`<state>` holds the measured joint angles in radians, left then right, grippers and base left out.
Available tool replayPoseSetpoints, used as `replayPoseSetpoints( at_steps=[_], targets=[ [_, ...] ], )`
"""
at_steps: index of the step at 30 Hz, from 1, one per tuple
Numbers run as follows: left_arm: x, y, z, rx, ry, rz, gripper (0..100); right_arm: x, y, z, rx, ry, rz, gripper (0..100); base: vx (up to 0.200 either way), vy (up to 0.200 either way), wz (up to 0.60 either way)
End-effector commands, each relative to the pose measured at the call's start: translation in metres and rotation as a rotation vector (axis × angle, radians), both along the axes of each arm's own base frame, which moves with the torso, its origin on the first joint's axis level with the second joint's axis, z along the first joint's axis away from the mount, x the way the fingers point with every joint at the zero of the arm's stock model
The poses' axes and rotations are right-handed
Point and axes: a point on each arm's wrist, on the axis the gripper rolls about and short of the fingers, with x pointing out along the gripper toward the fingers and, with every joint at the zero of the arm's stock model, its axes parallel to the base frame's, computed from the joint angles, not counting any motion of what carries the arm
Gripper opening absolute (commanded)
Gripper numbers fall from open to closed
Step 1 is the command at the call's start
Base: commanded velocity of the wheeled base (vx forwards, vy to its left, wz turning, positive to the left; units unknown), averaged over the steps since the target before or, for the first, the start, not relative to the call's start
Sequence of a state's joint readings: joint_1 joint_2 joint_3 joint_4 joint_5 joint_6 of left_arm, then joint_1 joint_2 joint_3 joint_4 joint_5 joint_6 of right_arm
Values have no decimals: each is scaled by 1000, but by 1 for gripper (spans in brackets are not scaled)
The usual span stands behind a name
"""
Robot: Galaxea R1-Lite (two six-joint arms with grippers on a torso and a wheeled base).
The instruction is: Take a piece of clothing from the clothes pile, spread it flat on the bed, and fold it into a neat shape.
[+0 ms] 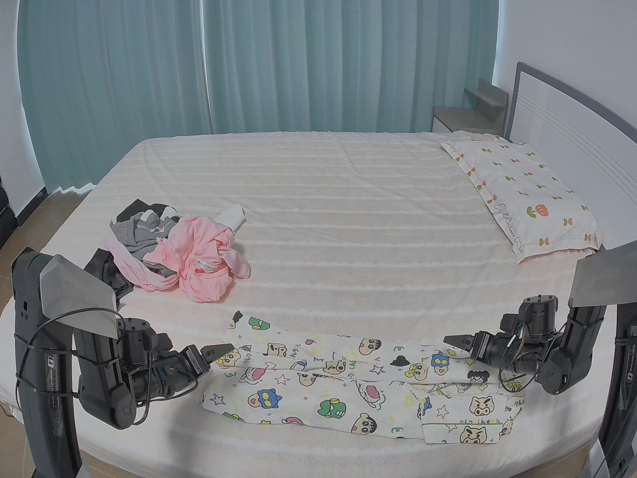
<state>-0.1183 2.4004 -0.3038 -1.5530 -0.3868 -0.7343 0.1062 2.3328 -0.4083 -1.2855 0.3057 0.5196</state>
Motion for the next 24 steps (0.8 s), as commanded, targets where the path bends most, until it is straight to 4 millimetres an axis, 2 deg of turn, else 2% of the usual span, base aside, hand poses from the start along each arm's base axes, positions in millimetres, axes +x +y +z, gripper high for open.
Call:
replayPoseSetpoints(
  at_steps=[1,6,8,10,11,13,16,17,19,20,21,24],
  targets=[
    [1,0,1,-2,-16,1,100,-2,-2,-16,-9,51,-8,100,0,0,0],
    [1,0,2,-3,-19,1,100,-2,-3,-13,-6,43,-9,100,0,0,0],
    [2,0,2,-3,-22,1,100,-1,-3,-3,2,3,-12,100,0,0,0],
    [4,0,3,-5,-32,3,100,-6,-3,20,16,-57,-16,100,0,0,0],
    [4,0,3,-5,-32,3,100,-6,-3,20,16,-57,-16,100,0,0,0],
    [6,-1,9,-7,-54,10,100,-26,-5,47,46,-94,-30,100,0,0,0],
    [8,-3,17,-5,-87,16,100,-43,-9,62,73,-104,-47,100,0,0,0],
    [11,-4,22,-5,-112,20,100,-58,-13,69,95,-100,-70,100,0,0,0],
    [13,-5,24,-5,-128,19,100,-63,-14,70,103,-92,-72,100,0,0,0],
    [21,-9,30,-1,-147,3,100,-81,-19,71,131,-64,-81,100,0,0,0],
    [26,-12,29,9,-129,-9,100,-86,-21,70,151,-53,-75,100,0,0,0],
    [39,-19,25,76,-71,-46,100,-92,-26,70,218,-44,-52,100,0,0,0]
  ],
)
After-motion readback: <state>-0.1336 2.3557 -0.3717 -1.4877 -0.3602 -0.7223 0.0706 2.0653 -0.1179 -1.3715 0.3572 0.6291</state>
